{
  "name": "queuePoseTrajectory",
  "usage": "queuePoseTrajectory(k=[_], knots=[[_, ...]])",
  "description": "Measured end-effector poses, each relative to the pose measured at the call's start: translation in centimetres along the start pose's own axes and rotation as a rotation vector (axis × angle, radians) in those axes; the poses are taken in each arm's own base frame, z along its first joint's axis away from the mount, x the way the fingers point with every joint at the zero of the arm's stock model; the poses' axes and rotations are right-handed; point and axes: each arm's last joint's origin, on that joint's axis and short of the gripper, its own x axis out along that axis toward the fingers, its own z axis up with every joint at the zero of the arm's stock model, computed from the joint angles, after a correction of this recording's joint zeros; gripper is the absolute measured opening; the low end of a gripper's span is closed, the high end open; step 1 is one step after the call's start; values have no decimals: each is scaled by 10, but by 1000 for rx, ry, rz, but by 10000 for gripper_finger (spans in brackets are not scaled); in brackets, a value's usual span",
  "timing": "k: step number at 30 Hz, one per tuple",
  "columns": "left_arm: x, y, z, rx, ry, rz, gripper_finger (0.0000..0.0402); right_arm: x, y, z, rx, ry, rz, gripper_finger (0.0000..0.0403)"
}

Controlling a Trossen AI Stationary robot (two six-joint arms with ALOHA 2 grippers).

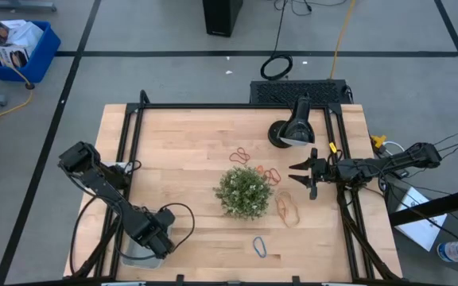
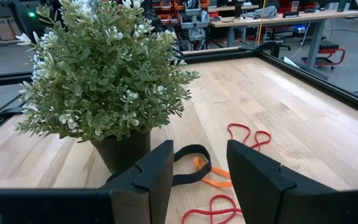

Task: Pick and place rubber bands into bin
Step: Put the left blue rubber band into the blue bin

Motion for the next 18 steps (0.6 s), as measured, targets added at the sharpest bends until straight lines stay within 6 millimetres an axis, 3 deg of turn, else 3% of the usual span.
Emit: queuePoseTrajectory(k=[7,18], knots=[[0,0,0,86,-15,1,161,0,0,0,-7,0,0,146],[-12,0,-1,74,30,-45,166,0,0,0,-2,0,0,146]])
